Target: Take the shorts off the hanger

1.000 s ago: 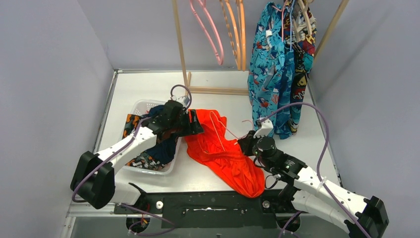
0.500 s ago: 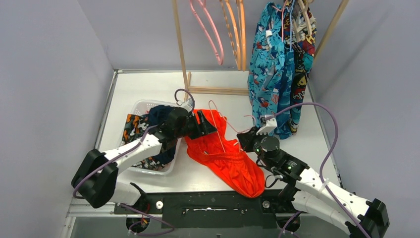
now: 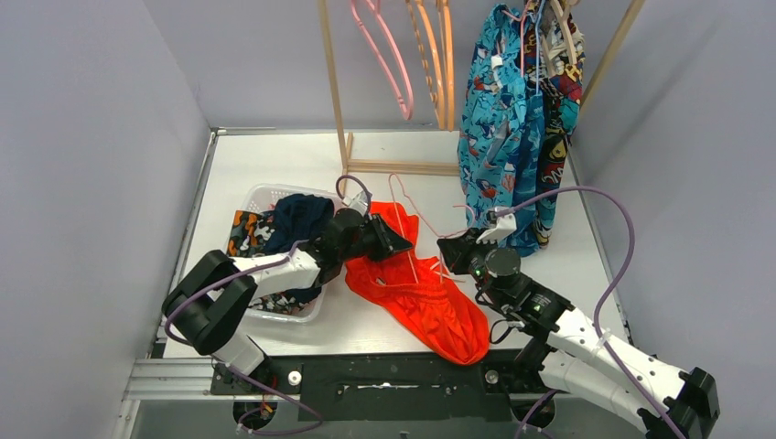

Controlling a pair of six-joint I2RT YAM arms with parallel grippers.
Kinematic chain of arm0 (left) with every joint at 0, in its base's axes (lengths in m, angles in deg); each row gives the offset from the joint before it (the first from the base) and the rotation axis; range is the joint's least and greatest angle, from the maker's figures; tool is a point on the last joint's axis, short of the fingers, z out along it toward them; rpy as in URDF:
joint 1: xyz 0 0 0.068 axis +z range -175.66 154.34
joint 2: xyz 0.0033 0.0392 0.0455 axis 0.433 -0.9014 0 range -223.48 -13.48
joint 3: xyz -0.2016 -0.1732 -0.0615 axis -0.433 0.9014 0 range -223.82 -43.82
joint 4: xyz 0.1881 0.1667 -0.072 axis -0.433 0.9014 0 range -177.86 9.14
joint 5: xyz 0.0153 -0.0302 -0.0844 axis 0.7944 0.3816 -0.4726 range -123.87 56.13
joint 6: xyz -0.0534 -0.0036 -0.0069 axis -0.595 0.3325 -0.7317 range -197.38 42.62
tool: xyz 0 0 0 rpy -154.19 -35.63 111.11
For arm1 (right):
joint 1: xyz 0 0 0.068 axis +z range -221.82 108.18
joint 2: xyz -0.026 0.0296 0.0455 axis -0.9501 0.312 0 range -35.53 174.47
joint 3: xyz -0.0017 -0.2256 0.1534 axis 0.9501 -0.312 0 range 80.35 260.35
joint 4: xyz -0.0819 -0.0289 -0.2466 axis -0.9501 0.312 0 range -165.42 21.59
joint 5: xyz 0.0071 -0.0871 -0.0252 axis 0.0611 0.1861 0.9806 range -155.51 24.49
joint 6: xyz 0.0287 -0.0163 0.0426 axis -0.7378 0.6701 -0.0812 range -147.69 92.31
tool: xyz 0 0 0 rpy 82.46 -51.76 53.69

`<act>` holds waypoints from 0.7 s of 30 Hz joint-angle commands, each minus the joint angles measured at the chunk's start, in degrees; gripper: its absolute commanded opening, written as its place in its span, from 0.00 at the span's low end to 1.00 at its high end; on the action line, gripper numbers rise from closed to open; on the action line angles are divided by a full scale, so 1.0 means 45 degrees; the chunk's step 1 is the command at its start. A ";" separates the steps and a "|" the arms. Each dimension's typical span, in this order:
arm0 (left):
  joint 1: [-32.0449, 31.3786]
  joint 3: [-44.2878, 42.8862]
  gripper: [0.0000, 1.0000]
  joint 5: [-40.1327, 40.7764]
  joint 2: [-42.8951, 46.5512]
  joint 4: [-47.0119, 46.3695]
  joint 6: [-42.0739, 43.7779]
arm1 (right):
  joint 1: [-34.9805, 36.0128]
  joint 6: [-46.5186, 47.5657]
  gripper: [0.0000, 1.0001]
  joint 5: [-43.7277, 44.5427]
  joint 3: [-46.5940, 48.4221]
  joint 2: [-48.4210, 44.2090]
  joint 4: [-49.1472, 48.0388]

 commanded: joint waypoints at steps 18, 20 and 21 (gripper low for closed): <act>0.2576 -0.0600 0.00 0.0993 0.1412 -0.0308 -0.0479 | 0.0112 -0.0999 0.56 0.0075 0.1454 -0.1452 0.2871; 0.2711 -0.0622 0.00 0.0936 0.1425 -0.0368 -0.0660 | 0.0121 -0.1268 0.59 -0.0145 0.1062 -0.1959 0.3019; 0.2707 -0.0639 0.00 0.0850 0.1401 -0.0442 -0.0743 | 0.0106 -0.1360 0.60 -0.0286 0.0866 -0.2186 0.3016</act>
